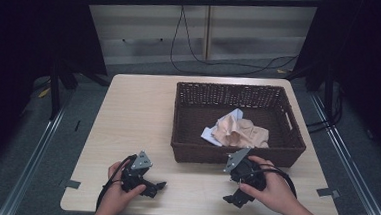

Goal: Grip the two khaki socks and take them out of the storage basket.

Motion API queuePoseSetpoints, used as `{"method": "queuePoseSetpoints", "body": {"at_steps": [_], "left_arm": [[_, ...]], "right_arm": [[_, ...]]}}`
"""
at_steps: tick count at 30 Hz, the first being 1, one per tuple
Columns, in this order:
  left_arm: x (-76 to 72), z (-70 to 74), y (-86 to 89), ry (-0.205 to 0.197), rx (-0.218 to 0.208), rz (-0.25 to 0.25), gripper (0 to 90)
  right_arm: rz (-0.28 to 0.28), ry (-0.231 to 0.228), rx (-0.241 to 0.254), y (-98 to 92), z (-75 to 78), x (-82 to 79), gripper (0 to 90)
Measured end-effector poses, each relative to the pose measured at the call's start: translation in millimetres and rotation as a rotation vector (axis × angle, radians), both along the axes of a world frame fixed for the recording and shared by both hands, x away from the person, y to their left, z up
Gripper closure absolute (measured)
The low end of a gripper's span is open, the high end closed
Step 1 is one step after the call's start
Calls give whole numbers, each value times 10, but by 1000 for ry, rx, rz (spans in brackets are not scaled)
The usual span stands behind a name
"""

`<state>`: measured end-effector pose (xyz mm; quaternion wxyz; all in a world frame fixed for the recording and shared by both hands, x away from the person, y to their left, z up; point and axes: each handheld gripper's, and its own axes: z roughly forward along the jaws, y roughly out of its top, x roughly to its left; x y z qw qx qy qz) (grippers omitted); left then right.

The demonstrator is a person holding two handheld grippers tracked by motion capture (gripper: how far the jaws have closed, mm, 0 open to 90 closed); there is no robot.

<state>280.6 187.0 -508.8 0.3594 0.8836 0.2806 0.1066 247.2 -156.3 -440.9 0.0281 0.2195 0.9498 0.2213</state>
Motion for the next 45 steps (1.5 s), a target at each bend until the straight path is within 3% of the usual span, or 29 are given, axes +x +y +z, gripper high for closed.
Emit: {"method": "queuePoseSetpoints", "body": {"at_steps": [14,22,28,37,45], "left_arm": [[0,0,0,0,0,0,0],[1,1,1,0,1,-1,0],[1,0,0,0,0,-2,0],[1,0,1,0,1,-1,0],[-5,-5,-7,3,-12,8,0]], "right_arm": [[34,41,-65,17,435,111,52],[40,53,-101,-1,579,166,53],[37,67,-100,-31,706,232,56],[-8,81,-84,-65,926,420,54],[-108,82,-79,-154,998,728,48]]}}
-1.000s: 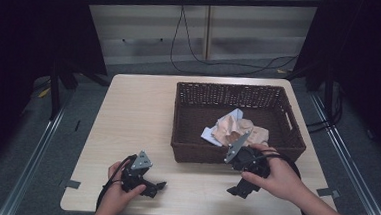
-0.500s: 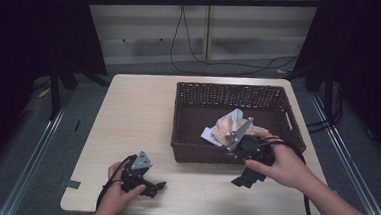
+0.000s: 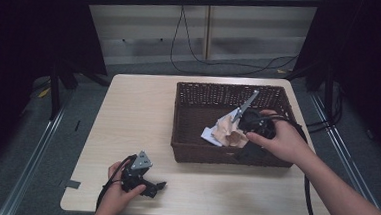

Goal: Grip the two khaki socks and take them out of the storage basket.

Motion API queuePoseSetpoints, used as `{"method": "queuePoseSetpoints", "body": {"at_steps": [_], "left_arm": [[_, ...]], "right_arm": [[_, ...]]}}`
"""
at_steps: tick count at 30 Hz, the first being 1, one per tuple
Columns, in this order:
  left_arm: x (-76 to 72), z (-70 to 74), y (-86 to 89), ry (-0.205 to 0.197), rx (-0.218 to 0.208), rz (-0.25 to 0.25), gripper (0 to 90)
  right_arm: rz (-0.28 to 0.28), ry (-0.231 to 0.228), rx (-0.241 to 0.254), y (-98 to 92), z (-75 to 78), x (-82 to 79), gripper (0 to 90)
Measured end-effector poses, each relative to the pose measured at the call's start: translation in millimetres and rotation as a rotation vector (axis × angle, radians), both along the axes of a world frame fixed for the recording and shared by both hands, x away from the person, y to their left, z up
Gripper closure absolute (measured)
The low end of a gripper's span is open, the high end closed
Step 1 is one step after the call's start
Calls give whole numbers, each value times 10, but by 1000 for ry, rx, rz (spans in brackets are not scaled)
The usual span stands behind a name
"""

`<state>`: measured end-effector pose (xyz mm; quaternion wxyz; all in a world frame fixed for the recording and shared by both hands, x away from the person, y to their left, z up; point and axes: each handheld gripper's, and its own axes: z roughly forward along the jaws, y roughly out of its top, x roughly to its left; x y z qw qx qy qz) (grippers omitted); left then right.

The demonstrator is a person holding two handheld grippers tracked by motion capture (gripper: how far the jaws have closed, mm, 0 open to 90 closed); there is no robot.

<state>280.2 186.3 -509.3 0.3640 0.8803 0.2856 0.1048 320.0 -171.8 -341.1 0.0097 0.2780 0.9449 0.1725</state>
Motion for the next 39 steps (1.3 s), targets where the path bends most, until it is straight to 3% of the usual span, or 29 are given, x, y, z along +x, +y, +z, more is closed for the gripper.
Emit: {"method": "queuePoseSetpoints", "body": {"at_steps": [9,18,23,32,33,39], "left_arm": [[0,0,0,-1,0,0,0],[0,0,0,-1,0,0,0],[0,0,0,0,0,0,0],[0,0,0,-1,0,0,0],[0,-1,-1,-1,-1,0,0],[0,0,0,-1,-1,0,0]], "right_arm": [[-96,9,-13,-69,-85,305,39],[-146,24,-12,-109,-207,508,36],[-183,15,-38,-77,-303,591,36],[-285,28,-38,-87,-454,719,108],[-297,35,-41,-83,-470,729,148],[-311,43,-66,-54,-547,786,245]]}}
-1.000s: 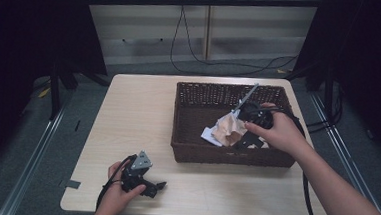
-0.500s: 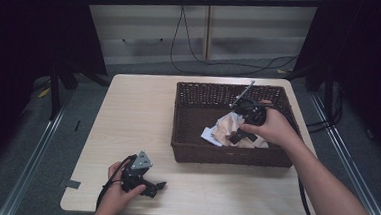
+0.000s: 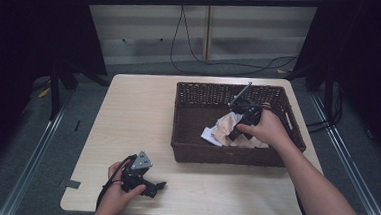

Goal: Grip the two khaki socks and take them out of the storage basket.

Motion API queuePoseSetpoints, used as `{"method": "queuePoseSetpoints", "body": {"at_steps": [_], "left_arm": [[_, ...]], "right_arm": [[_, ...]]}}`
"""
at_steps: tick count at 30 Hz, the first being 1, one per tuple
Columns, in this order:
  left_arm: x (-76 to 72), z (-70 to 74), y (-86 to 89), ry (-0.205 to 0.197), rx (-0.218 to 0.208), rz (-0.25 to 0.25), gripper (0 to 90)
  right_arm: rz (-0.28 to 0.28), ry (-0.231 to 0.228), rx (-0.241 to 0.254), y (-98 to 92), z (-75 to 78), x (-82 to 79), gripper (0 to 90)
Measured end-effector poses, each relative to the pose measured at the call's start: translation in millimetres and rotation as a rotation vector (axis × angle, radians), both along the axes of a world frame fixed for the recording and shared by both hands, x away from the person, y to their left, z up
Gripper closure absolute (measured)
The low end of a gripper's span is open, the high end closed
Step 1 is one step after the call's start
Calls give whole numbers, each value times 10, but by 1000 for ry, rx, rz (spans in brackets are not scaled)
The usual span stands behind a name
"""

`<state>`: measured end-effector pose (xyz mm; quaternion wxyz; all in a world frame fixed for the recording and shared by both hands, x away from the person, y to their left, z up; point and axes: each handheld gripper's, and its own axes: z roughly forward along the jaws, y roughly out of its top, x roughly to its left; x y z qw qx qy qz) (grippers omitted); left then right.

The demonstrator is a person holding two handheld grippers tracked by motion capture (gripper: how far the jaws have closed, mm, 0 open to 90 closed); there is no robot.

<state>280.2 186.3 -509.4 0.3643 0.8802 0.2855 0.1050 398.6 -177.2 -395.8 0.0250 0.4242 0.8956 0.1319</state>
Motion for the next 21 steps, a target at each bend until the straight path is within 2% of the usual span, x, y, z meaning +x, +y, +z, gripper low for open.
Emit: {"method": "queuePoseSetpoints", "body": {"at_steps": [1,2,5,7,8,9,10,14,21], "left_arm": [[0,0,0,0,0,0,0],[0,0,0,0,0,0,0],[0,0,0,0,0,0,0],[0,0,0,0,0,0,0],[0,0,0,0,0,0,0],[0,0,0,0,0,0,0],[0,0,0,0,1,0,0],[0,0,0,0,0,0,0],[2,2,2,-4,4,-1,0]], "right_arm": [[0,0,0,0,0,0,245],[-9,14,15,11,-20,23,303],[-6,27,19,17,-34,45,387],[-11,30,23,10,-39,58,495],[-11,30,23,10,-39,58,495],[-15,32,19,2,-40,65,547],[-23,35,25,-21,-43,79,697],[-23,43,37,-48,-35,89,858],[-15,38,37,-81,87,51,885]]}}
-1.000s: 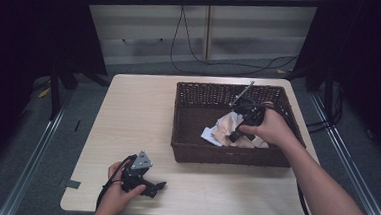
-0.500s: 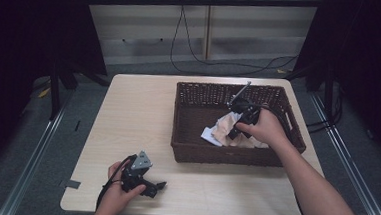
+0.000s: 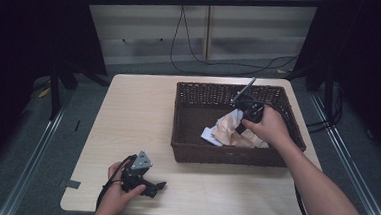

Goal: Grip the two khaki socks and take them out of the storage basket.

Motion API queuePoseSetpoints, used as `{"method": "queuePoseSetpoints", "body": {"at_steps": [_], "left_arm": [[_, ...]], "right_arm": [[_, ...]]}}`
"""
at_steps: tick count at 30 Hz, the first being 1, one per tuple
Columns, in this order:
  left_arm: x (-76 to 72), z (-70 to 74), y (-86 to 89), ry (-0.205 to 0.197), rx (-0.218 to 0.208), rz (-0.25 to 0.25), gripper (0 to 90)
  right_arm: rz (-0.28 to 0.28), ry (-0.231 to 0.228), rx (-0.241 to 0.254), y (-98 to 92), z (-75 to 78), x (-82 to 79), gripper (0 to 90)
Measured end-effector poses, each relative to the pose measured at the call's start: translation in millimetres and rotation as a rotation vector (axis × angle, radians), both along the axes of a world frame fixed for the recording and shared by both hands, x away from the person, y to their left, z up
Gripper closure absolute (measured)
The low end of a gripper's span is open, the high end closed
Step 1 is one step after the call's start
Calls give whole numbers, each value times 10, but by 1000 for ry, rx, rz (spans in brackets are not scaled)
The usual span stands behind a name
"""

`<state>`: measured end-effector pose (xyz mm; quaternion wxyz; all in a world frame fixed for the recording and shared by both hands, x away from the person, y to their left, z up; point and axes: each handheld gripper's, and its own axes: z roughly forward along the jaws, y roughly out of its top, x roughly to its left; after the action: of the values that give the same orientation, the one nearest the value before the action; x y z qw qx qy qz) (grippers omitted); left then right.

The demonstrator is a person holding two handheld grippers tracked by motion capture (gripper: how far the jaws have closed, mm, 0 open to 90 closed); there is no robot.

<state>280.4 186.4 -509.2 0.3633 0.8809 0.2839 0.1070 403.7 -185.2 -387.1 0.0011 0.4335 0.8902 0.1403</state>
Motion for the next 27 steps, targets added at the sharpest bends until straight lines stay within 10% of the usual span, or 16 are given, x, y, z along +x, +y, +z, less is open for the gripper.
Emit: {"method": "queuePoseSetpoints", "body": {"at_steps": [27], "left_arm": [[0,4,1,3,3,-1,0]], "right_arm": [[105,-26,-22,-23,792,-192,890]]}}
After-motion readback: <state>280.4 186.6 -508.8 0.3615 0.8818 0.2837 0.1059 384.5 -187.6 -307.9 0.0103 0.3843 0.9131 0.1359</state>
